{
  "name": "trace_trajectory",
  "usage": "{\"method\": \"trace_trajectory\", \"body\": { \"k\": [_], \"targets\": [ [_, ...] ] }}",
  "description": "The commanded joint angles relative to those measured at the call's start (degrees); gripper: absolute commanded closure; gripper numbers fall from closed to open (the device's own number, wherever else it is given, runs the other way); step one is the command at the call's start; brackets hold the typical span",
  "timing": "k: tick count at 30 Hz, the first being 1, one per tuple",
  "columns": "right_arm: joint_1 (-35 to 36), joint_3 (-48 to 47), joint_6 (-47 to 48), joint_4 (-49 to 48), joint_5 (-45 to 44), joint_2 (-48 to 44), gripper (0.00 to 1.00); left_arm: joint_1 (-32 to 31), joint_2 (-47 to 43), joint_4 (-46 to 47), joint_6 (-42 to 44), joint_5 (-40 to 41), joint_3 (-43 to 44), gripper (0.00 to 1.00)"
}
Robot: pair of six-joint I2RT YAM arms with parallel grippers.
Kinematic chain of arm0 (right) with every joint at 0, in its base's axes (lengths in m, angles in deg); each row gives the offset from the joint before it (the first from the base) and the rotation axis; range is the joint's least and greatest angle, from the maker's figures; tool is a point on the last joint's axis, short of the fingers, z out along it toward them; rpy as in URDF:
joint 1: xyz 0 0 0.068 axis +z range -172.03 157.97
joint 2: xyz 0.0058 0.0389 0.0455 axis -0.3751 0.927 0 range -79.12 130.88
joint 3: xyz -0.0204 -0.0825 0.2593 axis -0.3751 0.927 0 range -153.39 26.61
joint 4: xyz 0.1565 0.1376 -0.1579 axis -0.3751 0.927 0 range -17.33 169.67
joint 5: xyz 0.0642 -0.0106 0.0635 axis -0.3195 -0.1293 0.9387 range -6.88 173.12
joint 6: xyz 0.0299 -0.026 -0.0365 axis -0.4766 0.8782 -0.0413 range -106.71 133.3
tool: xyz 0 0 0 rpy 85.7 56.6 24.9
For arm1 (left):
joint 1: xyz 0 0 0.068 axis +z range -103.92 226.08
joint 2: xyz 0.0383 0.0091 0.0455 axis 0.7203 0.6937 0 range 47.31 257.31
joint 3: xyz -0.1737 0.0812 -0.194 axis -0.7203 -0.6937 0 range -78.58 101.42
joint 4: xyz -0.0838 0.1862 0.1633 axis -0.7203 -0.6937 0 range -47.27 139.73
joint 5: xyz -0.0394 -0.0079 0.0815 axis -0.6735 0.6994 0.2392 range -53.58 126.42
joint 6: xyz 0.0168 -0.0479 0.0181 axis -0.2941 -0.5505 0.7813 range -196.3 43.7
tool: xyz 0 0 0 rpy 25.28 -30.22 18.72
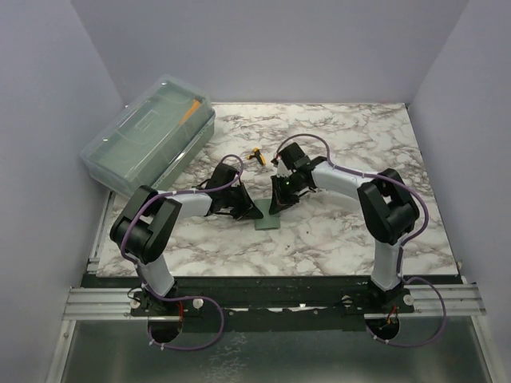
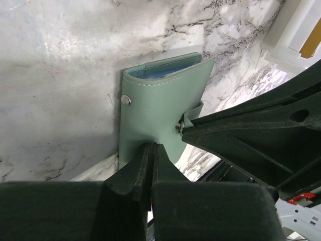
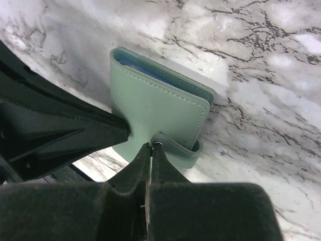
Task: Put the credit cards into the card holder
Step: Close the card holder at the center of the board.
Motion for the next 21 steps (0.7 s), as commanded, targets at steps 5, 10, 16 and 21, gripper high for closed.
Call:
{"method": "trace_trajectory", "body": {
  "k": [5,10,16,21],
  "targets": [
    [6.5,-1.7,-10.4,7.3,-18.1,9.6,1.0,-1.9,3.8,1.9,0.0,2.1,-0.2,1.0],
    [8.1,-7.6,-14.5,13.6,-25.0,16.1,1.0,-1.9,3.7,2.0,0.2,1.9,-0.6,1.0],
    [8.4,-17.7,-15.5,23.8,-31.2,26.8,1.0,-2.0,2.8,2.2,0.5,2.0,-1.4,1.0],
    [8.4,-19.7,-14.7,23.4,-29.8,27.3,0.99,-2.0,1.6,2.2,0.7,1.3,-1.6,1.0]
  ]
}}
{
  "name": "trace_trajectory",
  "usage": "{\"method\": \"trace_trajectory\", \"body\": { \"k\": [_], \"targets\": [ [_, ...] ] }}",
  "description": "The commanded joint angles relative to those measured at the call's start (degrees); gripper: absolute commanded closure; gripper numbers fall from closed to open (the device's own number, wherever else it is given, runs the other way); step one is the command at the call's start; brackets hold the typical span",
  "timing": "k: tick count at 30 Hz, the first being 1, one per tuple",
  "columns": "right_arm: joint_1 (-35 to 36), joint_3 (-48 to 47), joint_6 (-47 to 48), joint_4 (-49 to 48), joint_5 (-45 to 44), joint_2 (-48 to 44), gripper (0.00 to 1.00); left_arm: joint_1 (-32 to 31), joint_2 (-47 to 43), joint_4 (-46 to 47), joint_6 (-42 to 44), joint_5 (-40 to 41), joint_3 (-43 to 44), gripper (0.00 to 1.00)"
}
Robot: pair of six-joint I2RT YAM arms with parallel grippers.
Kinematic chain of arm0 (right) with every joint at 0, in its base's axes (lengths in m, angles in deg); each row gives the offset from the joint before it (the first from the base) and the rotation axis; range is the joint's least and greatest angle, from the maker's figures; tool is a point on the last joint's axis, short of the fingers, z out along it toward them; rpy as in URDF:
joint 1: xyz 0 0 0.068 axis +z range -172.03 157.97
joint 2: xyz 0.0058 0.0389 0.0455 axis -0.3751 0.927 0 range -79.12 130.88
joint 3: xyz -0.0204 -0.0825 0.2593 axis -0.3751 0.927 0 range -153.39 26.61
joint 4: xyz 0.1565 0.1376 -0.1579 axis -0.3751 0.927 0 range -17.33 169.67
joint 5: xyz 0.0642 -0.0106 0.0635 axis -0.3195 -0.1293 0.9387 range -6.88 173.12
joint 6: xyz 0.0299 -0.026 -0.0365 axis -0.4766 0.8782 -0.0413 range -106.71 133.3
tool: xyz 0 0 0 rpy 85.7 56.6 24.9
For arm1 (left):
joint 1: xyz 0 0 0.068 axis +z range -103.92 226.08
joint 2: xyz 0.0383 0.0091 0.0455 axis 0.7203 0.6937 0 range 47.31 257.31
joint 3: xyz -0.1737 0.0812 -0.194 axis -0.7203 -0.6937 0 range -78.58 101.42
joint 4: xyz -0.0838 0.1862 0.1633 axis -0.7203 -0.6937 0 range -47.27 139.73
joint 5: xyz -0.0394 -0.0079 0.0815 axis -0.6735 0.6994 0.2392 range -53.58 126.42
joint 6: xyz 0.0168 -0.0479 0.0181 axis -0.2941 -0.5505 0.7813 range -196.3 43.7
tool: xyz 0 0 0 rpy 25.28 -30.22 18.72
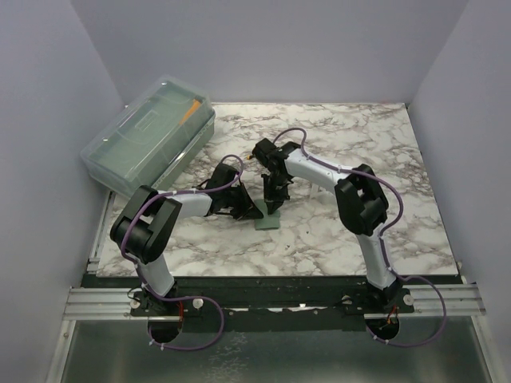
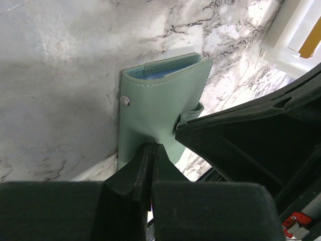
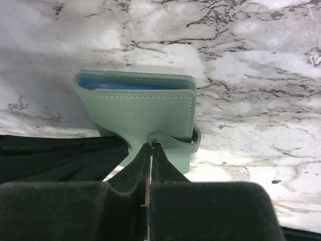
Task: Put the credit cards into the card holder
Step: Close the card holder at the center of the board.
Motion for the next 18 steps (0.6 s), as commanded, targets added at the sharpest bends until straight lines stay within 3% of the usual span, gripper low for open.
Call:
{"method": "trace_trajectory", "body": {
  "k": [1,5,7,11,14,18],
  "targets": [
    [1.4,5.9,0.6,-8.1,-8.8,11.5,0.98,-1.9,0.8,1.4,1.1,1.5,-1.4,1.0],
    [0.0,4.6,3.6,-13.3,0.9,4.0,0.88,-1.6,-3.0,-3.0,3.6,2.2,0.7,1.0],
    [-0.2,3.9,4.7,-14.0,2.9,0.3,0.76,-0.9,-6.1,-6.0,4.8,1.4,1.7,0.99],
    [-0.4,5.9,7.2,-14.8,4.0,-8.3,0.63,0.8,-12.9,-9.8,6.8,0.0,1.5,0.85],
    [-0.4,12.5,9.4,-19.0,5.8,-16.3,0.52,2.3,-17.8,-12.8,8.0,0.0,0.7,0.79],
    [-0.4,26.9,10.3,-30.0,8.0,-25.7,0.29,4.3,-23.2,-17.3,9.8,0.1,-0.1,0.69]
  ]
}}
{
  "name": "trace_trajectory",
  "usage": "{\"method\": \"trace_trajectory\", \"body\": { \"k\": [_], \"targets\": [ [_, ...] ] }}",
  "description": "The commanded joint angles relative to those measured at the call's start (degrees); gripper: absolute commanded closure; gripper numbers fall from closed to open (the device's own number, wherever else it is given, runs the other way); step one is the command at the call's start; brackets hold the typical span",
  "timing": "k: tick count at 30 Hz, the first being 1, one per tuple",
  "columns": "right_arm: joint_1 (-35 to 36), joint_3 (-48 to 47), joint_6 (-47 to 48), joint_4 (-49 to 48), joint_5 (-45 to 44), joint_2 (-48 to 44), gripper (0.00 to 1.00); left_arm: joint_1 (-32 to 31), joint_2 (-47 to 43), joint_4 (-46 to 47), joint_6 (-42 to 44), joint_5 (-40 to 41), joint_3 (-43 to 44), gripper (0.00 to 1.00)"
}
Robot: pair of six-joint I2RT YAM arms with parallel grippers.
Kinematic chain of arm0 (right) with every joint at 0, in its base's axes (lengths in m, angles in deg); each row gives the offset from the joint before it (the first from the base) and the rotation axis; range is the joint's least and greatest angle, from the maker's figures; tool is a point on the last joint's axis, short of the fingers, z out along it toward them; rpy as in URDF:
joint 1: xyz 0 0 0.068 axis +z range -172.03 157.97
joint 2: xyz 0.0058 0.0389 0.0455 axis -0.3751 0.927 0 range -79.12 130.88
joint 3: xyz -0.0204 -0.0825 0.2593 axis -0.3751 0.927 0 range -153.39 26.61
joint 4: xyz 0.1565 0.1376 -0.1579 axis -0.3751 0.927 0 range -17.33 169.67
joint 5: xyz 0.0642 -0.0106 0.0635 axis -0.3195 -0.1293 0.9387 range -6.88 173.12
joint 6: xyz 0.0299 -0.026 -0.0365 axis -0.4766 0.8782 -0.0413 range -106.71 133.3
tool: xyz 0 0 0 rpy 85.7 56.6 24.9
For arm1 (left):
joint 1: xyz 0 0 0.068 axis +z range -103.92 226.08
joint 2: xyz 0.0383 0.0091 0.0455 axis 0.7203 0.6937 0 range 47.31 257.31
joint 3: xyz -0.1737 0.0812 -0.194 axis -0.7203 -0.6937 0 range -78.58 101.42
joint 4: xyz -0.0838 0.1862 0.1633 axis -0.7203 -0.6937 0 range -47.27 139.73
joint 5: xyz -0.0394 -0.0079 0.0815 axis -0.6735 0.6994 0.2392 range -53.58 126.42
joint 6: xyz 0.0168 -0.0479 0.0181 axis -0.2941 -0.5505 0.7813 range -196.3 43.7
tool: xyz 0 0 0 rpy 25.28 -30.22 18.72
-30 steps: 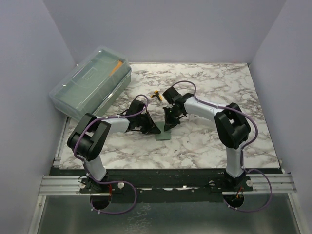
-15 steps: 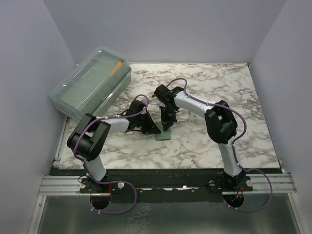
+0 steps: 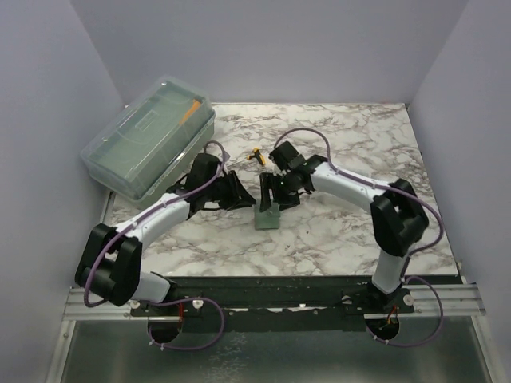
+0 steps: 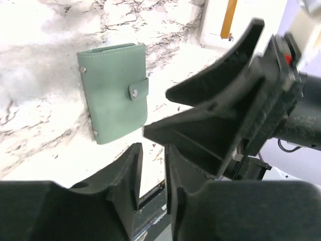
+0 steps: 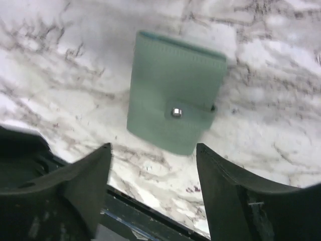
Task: Put the credit cards into the card holder
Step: Move the card holder to the corner of the board.
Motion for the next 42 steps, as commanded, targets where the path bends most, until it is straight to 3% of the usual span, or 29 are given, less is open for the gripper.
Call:
{"method": "trace_trajectory", "body": {
  "k": [1,9,15,20,23,26,30,37,42],
  "targets": [
    [0.2,13.2,2.4,-14.3,1.9,-10.0,0.25,2.4,-6.1,-8.0,3.8,-0.1,-0.4,0.66],
    [0.3,22.1,5.2,-29.5,-4.3,-7.6,0.2,4.1,-13.0,-15.8,6.1,0.5,3.1,0.56],
    [4.0,20.9,8.1,-33.7,-10.9,-3.0,0.21,4.1,-18.2,-20.3,6.0,3.6,4.9,0.51],
    [12.2,10.6,7.2,-28.2,-15.8,5.7,0.41,4.2,-21.3,-25.2,6.4,8.3,9.5,0.5],
    [17.2,4.4,2.1,-26.6,-16.4,9.6,0.45,4.2,-24.1,-29.6,6.4,14.9,14.9,0.48],
    [18.4,2.8,-4.1,-31.8,-11.1,11.4,0.51,4.2,-27.8,-32.6,6.1,23.2,19.5,0.44],
    [19.9,0.2,-5.2,-38.2,-3.7,13.6,0.57,4.2,-32.8,-33.3,5.0,30.1,21.7,0.41],
    [20.1,0.3,-4.0,-45.8,5.9,12.1,0.48,4.2,-39.4,-34.0,2.6,36.6,21.6,0.41],
    [19.3,1.0,-1.0,-41.7,-0.9,4.4,0.27,4.2,-42.4,-33.8,3.0,40.4,23.2,0.37]
  ]
}}
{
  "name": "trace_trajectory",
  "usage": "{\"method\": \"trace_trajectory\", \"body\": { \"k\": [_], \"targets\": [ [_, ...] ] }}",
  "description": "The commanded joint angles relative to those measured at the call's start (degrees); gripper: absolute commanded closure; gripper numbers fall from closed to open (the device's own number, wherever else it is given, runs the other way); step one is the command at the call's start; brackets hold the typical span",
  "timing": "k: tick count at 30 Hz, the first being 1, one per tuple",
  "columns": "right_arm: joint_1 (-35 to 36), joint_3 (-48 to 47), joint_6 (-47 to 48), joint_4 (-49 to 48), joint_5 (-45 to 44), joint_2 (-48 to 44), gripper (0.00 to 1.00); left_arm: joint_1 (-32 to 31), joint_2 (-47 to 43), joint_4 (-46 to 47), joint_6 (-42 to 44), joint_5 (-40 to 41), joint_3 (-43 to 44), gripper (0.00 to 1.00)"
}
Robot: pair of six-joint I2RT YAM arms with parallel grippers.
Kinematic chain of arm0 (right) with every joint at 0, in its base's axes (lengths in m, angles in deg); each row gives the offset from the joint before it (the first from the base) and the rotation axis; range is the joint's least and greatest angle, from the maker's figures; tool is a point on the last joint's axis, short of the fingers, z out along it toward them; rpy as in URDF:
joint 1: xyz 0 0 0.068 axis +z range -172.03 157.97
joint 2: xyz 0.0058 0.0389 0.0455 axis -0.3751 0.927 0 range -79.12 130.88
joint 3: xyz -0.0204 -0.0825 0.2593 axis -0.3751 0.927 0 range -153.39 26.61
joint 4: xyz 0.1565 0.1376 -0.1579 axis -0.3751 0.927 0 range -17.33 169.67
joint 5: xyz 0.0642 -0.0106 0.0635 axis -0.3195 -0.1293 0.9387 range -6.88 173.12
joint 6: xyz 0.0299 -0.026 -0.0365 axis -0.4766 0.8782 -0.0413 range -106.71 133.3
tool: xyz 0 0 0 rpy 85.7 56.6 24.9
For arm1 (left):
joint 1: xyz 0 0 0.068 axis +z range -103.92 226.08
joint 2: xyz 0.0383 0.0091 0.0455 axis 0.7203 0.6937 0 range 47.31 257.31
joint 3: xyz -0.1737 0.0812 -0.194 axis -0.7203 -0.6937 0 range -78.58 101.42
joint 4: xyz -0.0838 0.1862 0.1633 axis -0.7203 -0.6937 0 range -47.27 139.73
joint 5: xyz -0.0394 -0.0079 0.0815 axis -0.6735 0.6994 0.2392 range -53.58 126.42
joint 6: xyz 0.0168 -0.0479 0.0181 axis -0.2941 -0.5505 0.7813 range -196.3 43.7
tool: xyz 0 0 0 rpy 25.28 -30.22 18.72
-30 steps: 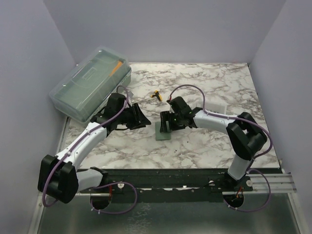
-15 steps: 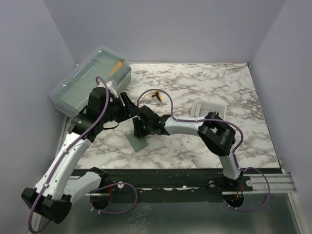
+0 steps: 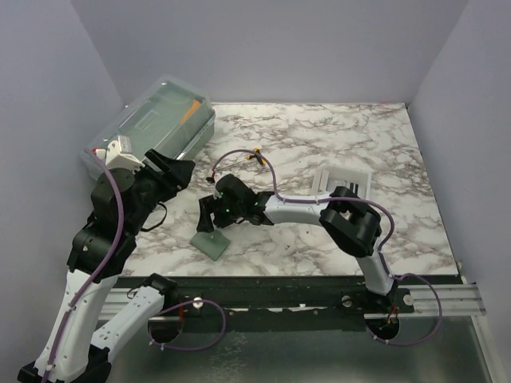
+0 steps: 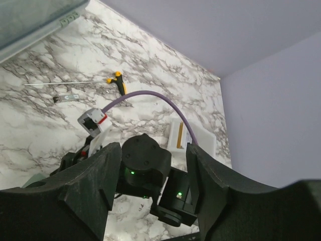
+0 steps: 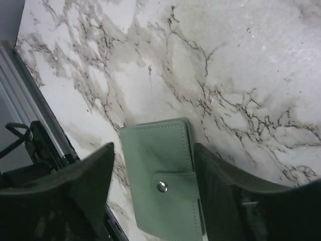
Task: Put the credit cards into the card holder
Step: Move the card holder to the corner of the board, then reset both arms
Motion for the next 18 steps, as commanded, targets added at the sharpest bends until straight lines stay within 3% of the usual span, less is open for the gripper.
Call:
{"method": "trace_trajectory", "body": {
  "k": [1,9,12,15,18],
  "targets": [
    [-0.9,1.1,3.4,1.8,-5.1,-10.1,0.24,0.1,-2.0,-1.1,0.5,6.6,2.4,0.34],
    [-3.2,-2.9,15.9,26.5,-30.5,-33.3,0.01,0.1,0.5,2.7,9.0,6.9,12.6,0.08],
    [-3.2,-7.0,22.6,31.1,-34.4,-41.2,0.0,0.1,1.2,7.9,13.1,4.9,15.0,0.02],
    [-3.2,-14.0,26.6,35.2,-38.7,-46.7,0.0,0.1,2.5,12.6,16.2,2.5,16.7,0.01],
    [-3.2,-15.8,31.1,33.5,-39.8,-52.4,0.0,0.1,4.1,15.9,18.2,0.8,18.2,0.01]
  ]
}}
